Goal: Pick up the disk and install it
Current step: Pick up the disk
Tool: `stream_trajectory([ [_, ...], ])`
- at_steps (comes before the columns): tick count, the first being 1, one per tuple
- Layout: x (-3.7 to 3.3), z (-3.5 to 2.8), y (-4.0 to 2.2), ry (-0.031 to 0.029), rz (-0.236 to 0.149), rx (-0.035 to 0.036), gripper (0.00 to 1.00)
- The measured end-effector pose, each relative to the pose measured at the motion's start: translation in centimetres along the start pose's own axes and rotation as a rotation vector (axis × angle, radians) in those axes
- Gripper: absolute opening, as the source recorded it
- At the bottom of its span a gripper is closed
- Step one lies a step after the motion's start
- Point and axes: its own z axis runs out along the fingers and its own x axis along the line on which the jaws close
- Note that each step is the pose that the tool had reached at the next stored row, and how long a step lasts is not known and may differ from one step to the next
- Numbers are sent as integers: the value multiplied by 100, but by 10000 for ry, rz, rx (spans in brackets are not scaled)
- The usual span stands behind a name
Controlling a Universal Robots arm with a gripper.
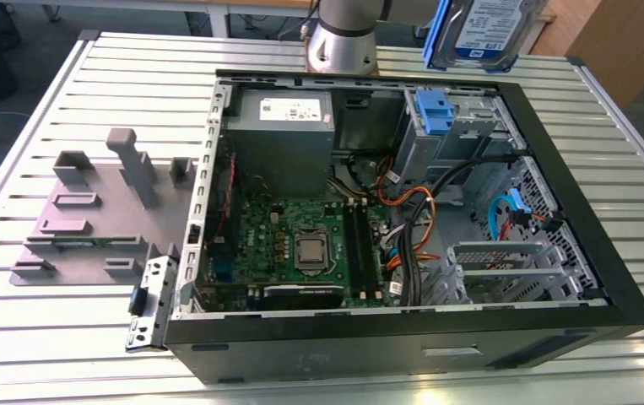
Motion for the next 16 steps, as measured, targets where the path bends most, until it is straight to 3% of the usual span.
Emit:
stream_trajectory([
  [16,-1,-2,-48,0,0,0,37],
])
